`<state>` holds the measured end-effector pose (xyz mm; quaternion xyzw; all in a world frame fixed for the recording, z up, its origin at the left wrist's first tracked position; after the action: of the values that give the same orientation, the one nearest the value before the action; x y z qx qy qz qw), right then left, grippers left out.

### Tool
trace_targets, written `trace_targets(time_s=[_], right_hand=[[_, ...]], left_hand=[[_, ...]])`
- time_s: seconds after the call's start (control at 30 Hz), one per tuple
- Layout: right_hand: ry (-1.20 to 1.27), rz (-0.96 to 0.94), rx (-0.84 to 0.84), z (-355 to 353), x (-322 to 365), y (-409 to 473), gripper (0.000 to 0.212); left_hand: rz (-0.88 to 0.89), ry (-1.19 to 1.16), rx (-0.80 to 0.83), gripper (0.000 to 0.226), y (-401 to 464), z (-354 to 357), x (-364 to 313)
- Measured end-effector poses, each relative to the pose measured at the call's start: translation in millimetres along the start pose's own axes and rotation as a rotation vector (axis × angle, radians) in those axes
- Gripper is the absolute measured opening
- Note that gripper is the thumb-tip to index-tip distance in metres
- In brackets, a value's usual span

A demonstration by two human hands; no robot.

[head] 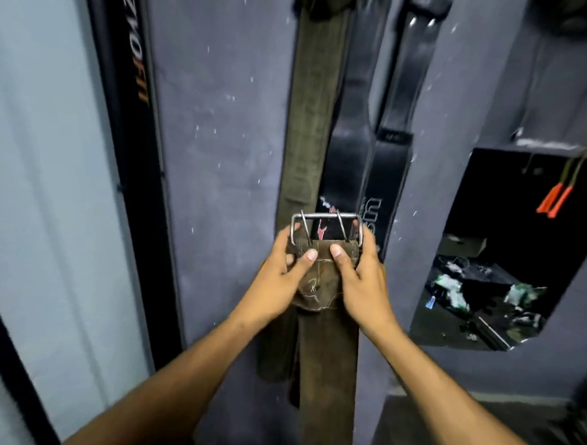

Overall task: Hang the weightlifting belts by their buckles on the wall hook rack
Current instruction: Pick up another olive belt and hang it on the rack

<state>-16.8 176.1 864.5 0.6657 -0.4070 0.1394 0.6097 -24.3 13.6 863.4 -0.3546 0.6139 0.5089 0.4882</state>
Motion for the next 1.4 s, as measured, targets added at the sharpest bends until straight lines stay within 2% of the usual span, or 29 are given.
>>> trace_targets(time_s=[0.07, 0.2, 0.27, 0.33, 0.4, 0.43, 0.53, 0.67, 0.77, 0.87, 1.03, 1.13, 1.2, 1.33, 1.4], right_hand=[[0.02, -0.044, -0.013, -11, 25, 17, 0.056], [0.048, -0.103, -0.101, -31, 69, 55, 0.054], [0.093, -0.136, -0.14, -40, 92, 78, 0.051], [0.136, -0.168, -0.158, -47, 114, 102, 0.049], [0.151, -0.209, -0.171, -51, 137, 124, 0.049], [0.166, -0.231, -0.177, -52, 147, 134, 0.049], [0.242, -0.259, -0.175, -51, 169, 155, 0.059], [0.273, -0.299, -0.194, -47, 174, 159, 0.066], [0.297, -0.326, -0.214, -44, 179, 166, 0.065], [0.312, -0.359, -0.192, -45, 193, 183, 0.068], [0.288, -0.349, -0.157, -41, 209, 203, 0.071], [0.266, -0.357, -0.182, -48, 217, 211, 0.07], [0.241, -0.369, -0.198, -56, 227, 215, 0.072], [0.222, -0.391, -0.184, -62, 242, 219, 0.073], [0.212, -0.378, -0.179, -63, 244, 218, 0.073]], left_hand=[[0.016, -0.006, 0.006, 0.047, 1, 2, -31], [-0.04, -0.16, -0.106, 0.041, 8, -1, -67], [-0.091, -0.217, -0.007, 0.054, 9, 0, -74], [-0.115, -0.145, 0.061, 0.07, 10, 7, -81], [-0.067, -0.056, 0.008, 0.075, 16, 12, -93], [-0.013, -0.036, -0.045, 0.072, 21, 12, -102], [0.117, -0.042, -0.16, 0.042, 33, 12, -134], [0.152, -0.061, -0.131, 0.032, 39, 7, -157], [0.106, -0.109, -0.058, 0.031, 34, 6, -142], [0.006, -0.062, 0.018, 0.034, 22, 5, -97], [0.009, -0.155, -0.032, 0.03, 27, 3, -80], [-0.036, -0.151, 0.081, 0.036, 30, 4, -57], [-0.086, -0.114, 0.119, 0.033, 25, 5, -26], [-0.123, -0.251, 0.054, 0.023, 20, 12, 3], [-0.149, -0.176, 0.097, 0.019, 18, 18, 14]])
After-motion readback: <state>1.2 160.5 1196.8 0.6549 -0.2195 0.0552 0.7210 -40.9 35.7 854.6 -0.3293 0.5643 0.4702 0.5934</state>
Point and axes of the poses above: each hand's wrist, its own y-axis towards the middle knuckle, its own z-axis out of the palm, x = y × z, the point moved 4 cm from there along y, towards the middle knuckle, and after that the axes turned 9 degrees about -z, right-handed, at the moved point
